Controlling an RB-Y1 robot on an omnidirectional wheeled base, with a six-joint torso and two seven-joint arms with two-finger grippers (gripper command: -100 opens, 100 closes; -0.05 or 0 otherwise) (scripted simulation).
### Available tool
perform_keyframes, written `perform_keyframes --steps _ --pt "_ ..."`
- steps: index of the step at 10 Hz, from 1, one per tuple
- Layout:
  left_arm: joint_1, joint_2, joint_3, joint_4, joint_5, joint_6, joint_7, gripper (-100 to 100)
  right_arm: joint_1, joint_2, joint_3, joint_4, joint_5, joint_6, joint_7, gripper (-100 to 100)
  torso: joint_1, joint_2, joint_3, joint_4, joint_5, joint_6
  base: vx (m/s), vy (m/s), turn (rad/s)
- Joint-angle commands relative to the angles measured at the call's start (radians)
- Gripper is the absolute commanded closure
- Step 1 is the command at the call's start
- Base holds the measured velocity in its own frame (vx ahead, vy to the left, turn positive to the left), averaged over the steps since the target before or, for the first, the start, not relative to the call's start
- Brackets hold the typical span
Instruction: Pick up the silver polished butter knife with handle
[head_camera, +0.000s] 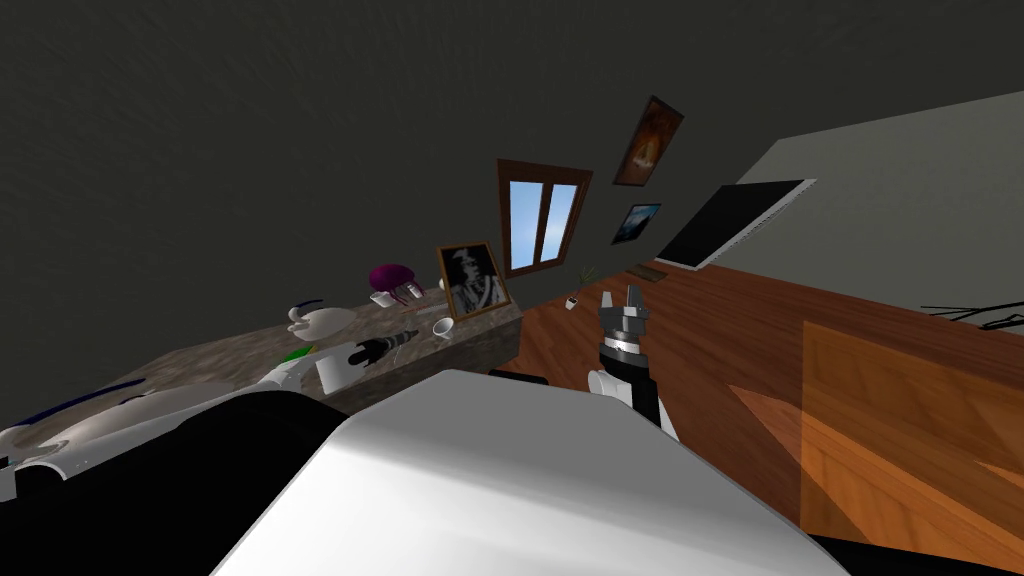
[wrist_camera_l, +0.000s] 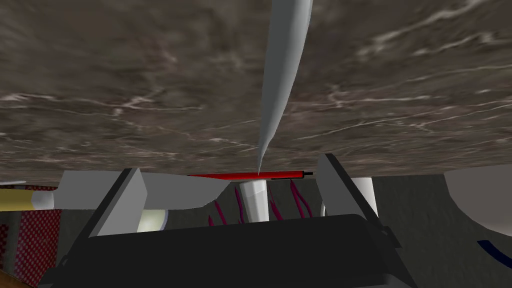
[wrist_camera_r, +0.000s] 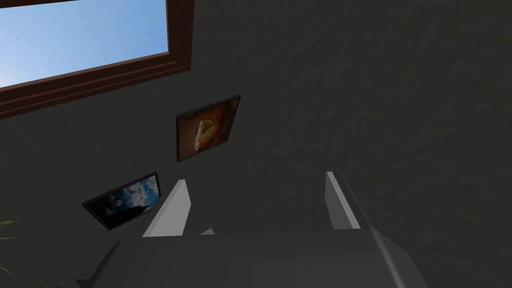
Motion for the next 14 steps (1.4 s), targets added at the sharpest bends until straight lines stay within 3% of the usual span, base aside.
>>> perform_keyframes --steps 1,2,3,4,5,6,7,8,9,10,11,12,13,14 --pt "0.031 0.021 -0.003 0.013 0.003 0.001 0.011 -100 0.000 0.000 0.000 0.000 0.000 0.000 0.000 0 0.000 0.000 0.000 0.000 0.000 0.000 0.008 -0.015 -0.030" --pt "0.009 0.014 -0.009 0.008 0.004 0.007 0.005 -100 0.000 0.000 0.000 0.000 0.000 0.000 0.000 0 0.000 0.000 0.000 0.000 0.000 0.000 0.004 -0.005 -0.002" --pt "0.010 0.015 -0.010 0.009 0.004 0.008 0.006 0 0.000 0.000 0.000 0.000 0.000 0.000 0.000 0 0.000 0.000 0.000 0.000 0.000 0.000 0.000 0.000 0.000" --pt "0.009 0.010 -0.015 0.041 -0.037 -0.012 0.054 -100 0.000 0.000 0.000 0.000 0.000 0.000 0.000 0 0.000 0.000 0.000 0.000 0.000 0.000 -0.003 -0.015 -0.111" --pt "0.009 0.010 -0.015 0.041 -0.037 -0.012 0.054 -100 0.000 0.000 0.000 0.000 0.000 0.000 0.000 0 0.000 0.000 0.000 0.000 0.000 0.001 -0.007 -0.014 -0.056" --pt "0.007 0.006 -0.019 0.074 -0.078 -0.033 0.095 -100 0.000 0.000 0.000 0.000 0.000 0.000 0.000 0 0.000 0.001 0.000 0.000 0.000 0.000 -0.009 -0.020 -0.098" --pt "0.007 0.006 -0.019 0.074 -0.078 -0.033 0.103 -100 0.000 0.000 0.000 0.000 0.000 0.000 0.000 0 0.000 0.001 0.000 0.000 0.000 0.000 -0.009 -0.016 -0.047" --pt "0.006 0.001 -0.024 0.107 -0.120 -0.053 0.141 -100 0.000 0.000 0.000 0.000 0.000 0.000 0.000 0 0.000 0.001 0.001 0.000 0.000 0.000 -0.007 -0.021 -0.090" --pt "0.006 0.001 -0.024 0.107 -0.120 -0.053 0.151 -100 0.000 0.000 0.000 0.000 0.000 0.000 0.000 0 -0.001 0.001 0.001 0.000 0.000 0.000 -0.008 -0.016 -0.058" --pt "0.005 -0.004 -0.029 0.139 -0.161 -0.074 0.189 -100 0.000 0.000 0.000 0.000 0.000 0.000 0.000 0 0.000 0.001 0.000 0.000 0.000 0.000 -0.008 -0.022 -0.106" --pt "0.005 -0.004 -0.029 0.139 -0.161 -0.074 0.200 -100 0.000 0.000 0.000 0.000 0.000 0.000 0.000 0 -0.001 0.001 0.000 0.000 0.000 0.000 -0.008 -0.015 -0.041" --pt "0.004 -0.008 -0.033 0.172 -0.202 -0.094 0.237 -100 0.000 0.000 0.000 0.000 0.000 0.000 0.000 0 0.000 0.001 0.001 0.000 0.000 0.000 -0.010 -0.017 -0.097" --pt "0.004 -0.008 -0.033 0.172 -0.202 -0.094 0.248 -100 0.000 0.000 0.000 0.000 0.000 0.000 0.000 0 0.000 0.001 0.001 0.000 0.000 0.000 -0.008 -0.012 -0.057" --pt "0.002 -0.013 -0.038 0.205 -0.244 -0.115 0.286 -100 0.000 0.000 0.000 0.000 0.000 0.000 0.000 0 0.000 0.001 0.001 0.000 0.000 0.000 -0.007 -0.018 -0.091"
